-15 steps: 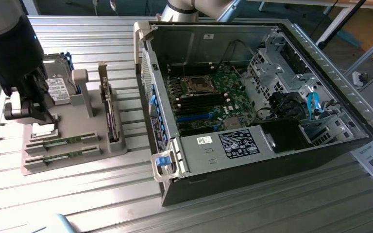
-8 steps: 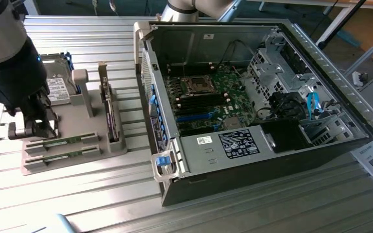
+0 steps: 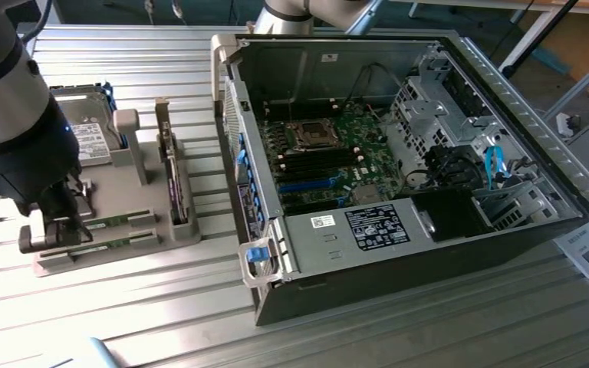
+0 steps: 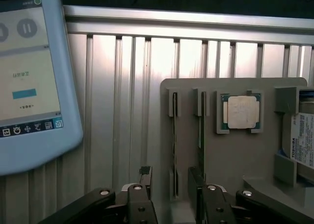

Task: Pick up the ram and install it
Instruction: 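Pick up the ram and move it above insertion slot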

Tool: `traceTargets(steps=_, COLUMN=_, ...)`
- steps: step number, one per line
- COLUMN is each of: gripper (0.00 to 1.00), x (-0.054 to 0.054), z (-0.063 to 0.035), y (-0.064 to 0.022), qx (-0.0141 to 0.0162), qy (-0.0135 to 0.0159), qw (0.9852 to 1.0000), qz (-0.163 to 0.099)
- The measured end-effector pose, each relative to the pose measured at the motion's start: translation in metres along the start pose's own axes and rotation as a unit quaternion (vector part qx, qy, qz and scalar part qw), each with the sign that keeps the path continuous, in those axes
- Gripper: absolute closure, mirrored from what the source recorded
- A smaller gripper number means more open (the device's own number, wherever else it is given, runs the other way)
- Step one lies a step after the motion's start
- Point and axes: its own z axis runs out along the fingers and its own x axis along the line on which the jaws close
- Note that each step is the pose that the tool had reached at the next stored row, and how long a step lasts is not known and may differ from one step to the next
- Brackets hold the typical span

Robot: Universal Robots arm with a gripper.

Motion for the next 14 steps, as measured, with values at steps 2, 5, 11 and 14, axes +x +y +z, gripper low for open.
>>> traceTargets(steps=2, gripper=0.58, x=0.002, z=0.0038, y=-0.0004, qx=-0.0018, qy=-0.0001, qw=1.0000, qz=-0.002)
traceTargets(steps=5, gripper=0.58, x=0.004, z=0.0105, y=-0.0034, qx=-0.0058, qy=-0.0003, qw=1.0000, qz=-0.005)
traceTargets(steps=11, gripper=0.58, x=0.007, z=0.0261, y=-0.0092, qx=-0.0138, qy=-0.0007, qw=0.9998, qz=-0.011)
traceTargets(steps=14, gripper=0.58, x=0.007, z=0.0320, y=-0.0112, qx=-0.0158, qy=-0.0009, qw=0.9998, qz=-0.013)
